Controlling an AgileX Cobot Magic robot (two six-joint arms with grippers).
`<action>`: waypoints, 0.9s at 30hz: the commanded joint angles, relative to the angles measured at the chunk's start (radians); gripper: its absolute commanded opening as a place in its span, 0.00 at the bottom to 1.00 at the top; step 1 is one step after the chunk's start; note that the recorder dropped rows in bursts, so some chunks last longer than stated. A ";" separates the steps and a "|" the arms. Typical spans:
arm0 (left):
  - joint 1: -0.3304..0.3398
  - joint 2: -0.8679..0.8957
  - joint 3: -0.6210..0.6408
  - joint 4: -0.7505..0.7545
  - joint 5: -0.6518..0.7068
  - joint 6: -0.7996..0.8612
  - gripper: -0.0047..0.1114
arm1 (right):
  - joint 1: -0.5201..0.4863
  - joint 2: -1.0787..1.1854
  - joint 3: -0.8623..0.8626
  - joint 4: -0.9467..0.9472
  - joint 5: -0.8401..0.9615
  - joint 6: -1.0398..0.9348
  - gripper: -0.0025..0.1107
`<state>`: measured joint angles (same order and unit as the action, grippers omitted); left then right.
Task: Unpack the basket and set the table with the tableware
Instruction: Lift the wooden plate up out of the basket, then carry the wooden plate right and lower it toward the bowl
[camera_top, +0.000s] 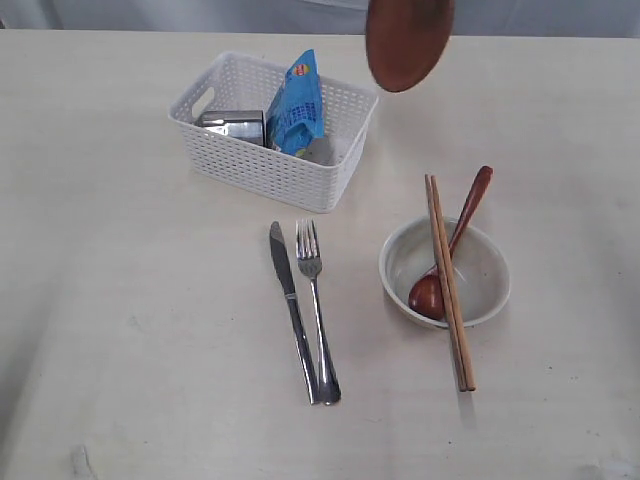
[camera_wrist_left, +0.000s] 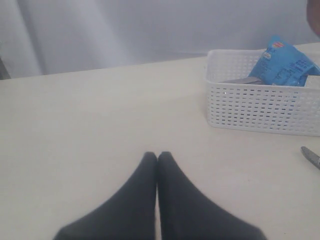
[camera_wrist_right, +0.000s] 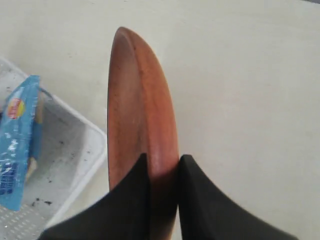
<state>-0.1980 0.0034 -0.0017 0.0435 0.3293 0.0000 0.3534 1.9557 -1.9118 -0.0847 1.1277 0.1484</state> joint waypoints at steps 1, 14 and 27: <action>0.002 -0.003 0.002 0.005 -0.003 0.000 0.04 | -0.125 -0.008 -0.005 -0.022 0.093 0.011 0.02; 0.002 -0.003 0.002 0.005 -0.003 0.000 0.04 | -0.298 0.127 -0.005 0.310 0.082 -0.051 0.02; 0.002 -0.003 0.002 0.005 -0.003 0.000 0.04 | -0.362 0.035 0.421 0.594 -0.262 -0.257 0.02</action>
<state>-0.1980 0.0034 -0.0017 0.0435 0.3293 0.0000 -0.0077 2.0364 -1.5827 0.3628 0.9921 -0.0172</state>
